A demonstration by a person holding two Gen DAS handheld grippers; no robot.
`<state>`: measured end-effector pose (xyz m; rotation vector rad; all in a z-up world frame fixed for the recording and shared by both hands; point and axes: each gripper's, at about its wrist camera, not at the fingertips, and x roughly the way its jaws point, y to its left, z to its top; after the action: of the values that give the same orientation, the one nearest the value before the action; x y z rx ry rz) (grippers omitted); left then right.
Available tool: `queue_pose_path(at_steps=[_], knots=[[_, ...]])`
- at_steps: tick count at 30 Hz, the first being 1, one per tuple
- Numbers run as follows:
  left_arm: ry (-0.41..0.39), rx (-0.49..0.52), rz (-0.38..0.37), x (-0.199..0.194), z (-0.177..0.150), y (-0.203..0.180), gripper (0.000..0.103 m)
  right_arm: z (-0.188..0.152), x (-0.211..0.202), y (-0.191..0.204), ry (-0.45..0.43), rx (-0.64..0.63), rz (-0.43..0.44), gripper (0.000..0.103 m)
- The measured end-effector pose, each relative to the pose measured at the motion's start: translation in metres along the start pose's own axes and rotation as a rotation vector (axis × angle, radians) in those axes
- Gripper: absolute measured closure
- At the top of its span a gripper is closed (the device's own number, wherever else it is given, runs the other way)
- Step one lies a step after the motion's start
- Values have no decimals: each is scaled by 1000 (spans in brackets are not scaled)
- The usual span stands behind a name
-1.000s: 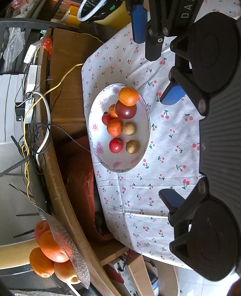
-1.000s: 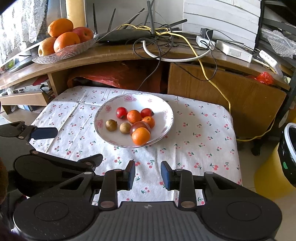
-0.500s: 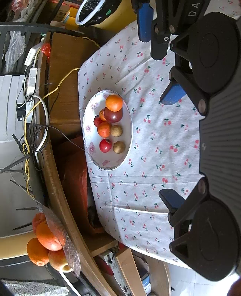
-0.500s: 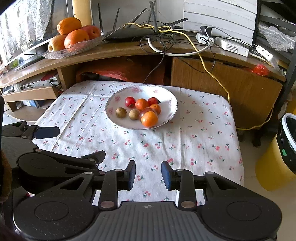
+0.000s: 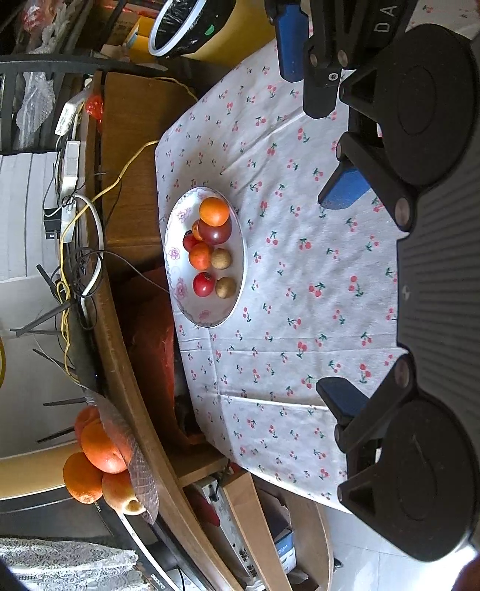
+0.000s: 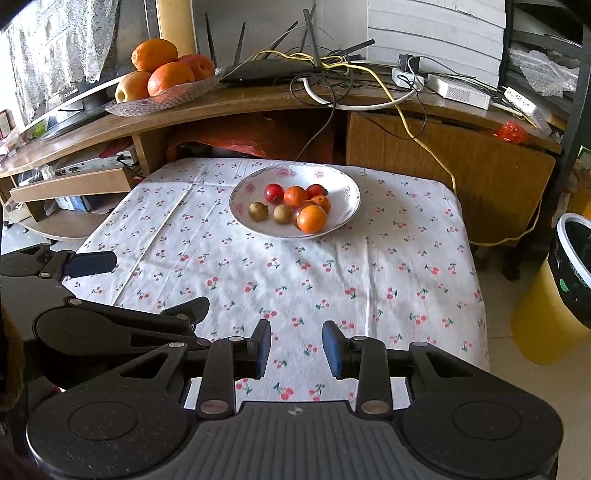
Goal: Organize fruits
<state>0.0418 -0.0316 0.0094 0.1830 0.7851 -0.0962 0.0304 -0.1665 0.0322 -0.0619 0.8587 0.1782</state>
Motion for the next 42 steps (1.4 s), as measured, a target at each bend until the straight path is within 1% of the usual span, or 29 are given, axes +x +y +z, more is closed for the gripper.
queue_pose_path(at_steps=[9, 17, 22, 24, 31, 42], knots=[[-10, 13, 17, -15, -12, -3, 0, -13, -12, 4, -2, 6, 1, 74], [-14, 16, 26, -23, -17, -3, 0, -18, -18, 7, -1, 11, 6, 74], [-18, 4, 33, -26, -17, 0, 0, -21, -18, 10, 8, 2, 11, 74], [-23, -6, 29, -27, -17, 2, 0, -23, -19, 12, 5, 0, 13, 72], [-42, 20, 67, -28, -19, -1, 0, -22, -18, 14, 6, 0, 21, 72], [-45, 39, 89, -27, -21, -2, 0, -22, -19, 11, 0, 7, 18, 71]])
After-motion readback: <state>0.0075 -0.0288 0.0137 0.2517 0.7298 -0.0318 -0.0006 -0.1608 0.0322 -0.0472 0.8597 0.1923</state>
